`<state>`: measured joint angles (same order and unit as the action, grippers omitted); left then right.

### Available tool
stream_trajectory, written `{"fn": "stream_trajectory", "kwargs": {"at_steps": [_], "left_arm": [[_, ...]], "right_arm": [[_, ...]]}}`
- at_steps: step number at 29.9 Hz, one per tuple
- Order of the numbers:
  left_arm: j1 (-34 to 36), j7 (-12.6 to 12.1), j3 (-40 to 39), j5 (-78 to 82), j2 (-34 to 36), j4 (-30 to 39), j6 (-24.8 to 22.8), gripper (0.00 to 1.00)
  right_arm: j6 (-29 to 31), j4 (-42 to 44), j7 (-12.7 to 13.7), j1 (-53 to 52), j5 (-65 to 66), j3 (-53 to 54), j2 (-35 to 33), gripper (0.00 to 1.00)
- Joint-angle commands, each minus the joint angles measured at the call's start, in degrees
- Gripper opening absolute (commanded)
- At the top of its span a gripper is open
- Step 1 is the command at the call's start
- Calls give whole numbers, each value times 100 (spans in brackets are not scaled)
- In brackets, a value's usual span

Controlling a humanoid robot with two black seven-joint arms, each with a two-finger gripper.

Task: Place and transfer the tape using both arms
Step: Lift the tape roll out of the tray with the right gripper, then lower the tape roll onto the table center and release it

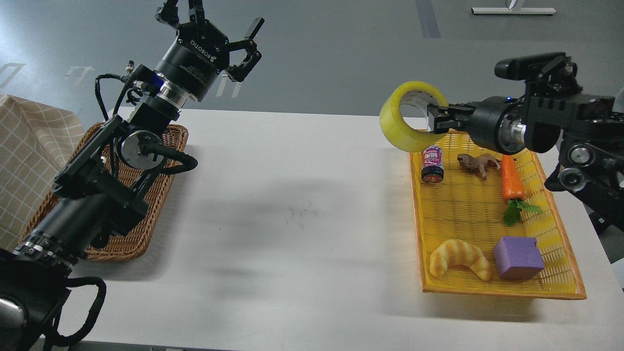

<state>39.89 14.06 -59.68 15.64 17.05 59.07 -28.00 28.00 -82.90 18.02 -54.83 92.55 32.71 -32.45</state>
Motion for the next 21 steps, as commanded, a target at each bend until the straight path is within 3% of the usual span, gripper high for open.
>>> {"fn": "stream_trajectory", "kwargs": {"at_steps": [1, 9, 21], "left_arm": [[1, 0, -9, 0, 0, -1, 0, 98], [10, -9, -9, 0, -9, 8, 0, 98], [10, -9, -9, 0, 0, 8, 0, 98]], "right_arm": [[0, 501, 0, -255, 27, -317, 738, 0], [0, 1539, 0, -494, 27, -766, 2066, 0], [0, 2234, 0, -423, 35, -1021, 3025, 0]]}}
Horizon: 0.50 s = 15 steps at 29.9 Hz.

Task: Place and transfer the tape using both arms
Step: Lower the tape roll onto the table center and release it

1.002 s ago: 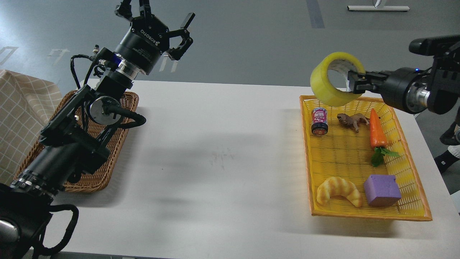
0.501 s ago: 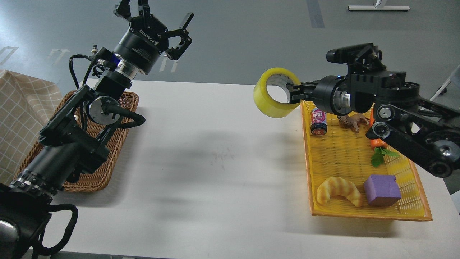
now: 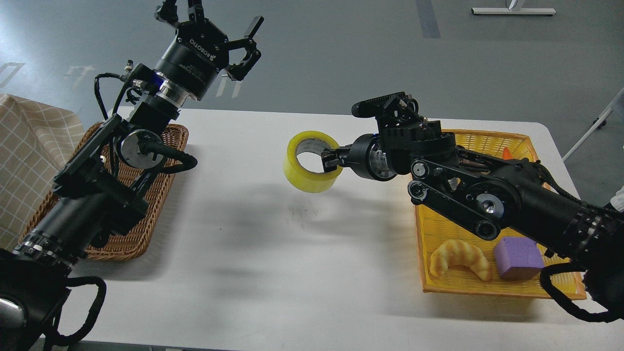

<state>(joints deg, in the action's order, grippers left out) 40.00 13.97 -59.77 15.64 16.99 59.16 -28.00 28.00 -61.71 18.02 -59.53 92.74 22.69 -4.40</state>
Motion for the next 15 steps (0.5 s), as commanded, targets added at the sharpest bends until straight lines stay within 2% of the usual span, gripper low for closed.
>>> {"fn": "stream_trajectory", "kwargs": {"at_steps": [1, 15], "left_arm": [[-1, 0, 1, 0, 6, 8, 0, 98], [8, 9, -8, 0, 6, 17, 0, 98]], "right_arm": [[0, 141, -1, 46, 16, -37, 255, 0], [0, 748, -1, 55, 25, -327, 440, 0]]}}
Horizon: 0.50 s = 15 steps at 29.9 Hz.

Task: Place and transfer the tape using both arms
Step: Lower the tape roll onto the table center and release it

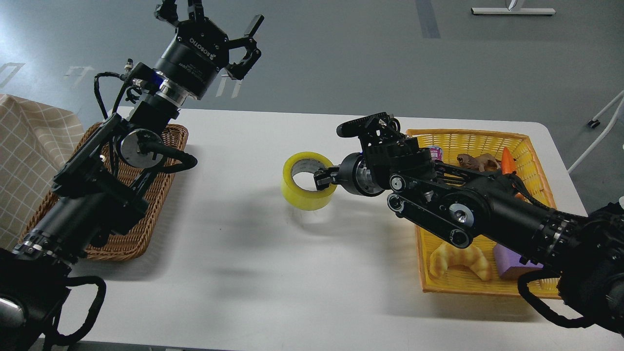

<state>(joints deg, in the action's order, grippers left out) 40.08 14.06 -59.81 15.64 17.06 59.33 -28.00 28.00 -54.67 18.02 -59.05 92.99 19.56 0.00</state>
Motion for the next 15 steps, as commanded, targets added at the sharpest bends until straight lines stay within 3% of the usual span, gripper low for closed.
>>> {"fn": "stream_trajectory", "kwargs": {"at_steps": [1, 15], "left_arm": [[0, 0, -5, 0, 0, -1, 0, 98], [0, 9, -5, 0, 0, 8, 0, 98]], "right_arm": [[0, 61, 0, -1, 0, -75, 0, 0], [0, 79, 0, 60, 8, -295, 0, 0]]}}
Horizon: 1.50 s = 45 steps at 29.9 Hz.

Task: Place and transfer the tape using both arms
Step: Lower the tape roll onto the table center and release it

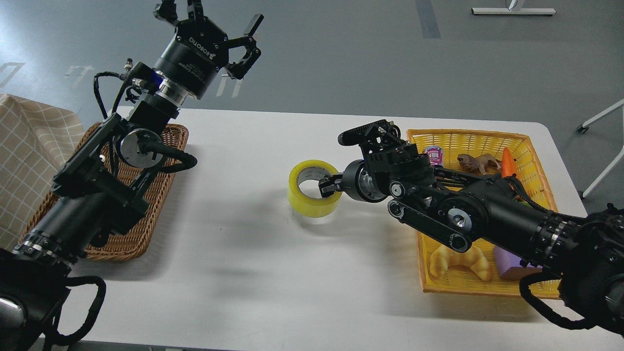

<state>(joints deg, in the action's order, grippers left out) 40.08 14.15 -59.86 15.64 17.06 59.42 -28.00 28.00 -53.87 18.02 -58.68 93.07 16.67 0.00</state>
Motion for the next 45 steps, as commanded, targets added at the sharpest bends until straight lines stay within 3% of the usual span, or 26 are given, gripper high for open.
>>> {"fn": "stream_trajectory", "kwargs": {"at_steps": [1, 35, 37, 38, 45], "left_arm": [[0, 0, 0, 0, 0, 0, 0, 98], [0, 9, -8, 0, 0, 0, 0, 98], [0, 9, -8, 0, 0, 0, 0, 98], [0, 9, -8, 0, -9, 0, 0, 98], [0, 9, -8, 0, 0, 0, 0, 98]], "right_arm": [[0, 0, 0, 32, 0, -14, 0, 0], [0, 202, 0, 181, 18, -172, 0, 0], [0, 202, 0, 190, 9, -164, 0, 11], [0, 202, 0, 199, 9, -155, 0, 25], [0, 202, 0, 217, -8, -146, 0, 44]]}}
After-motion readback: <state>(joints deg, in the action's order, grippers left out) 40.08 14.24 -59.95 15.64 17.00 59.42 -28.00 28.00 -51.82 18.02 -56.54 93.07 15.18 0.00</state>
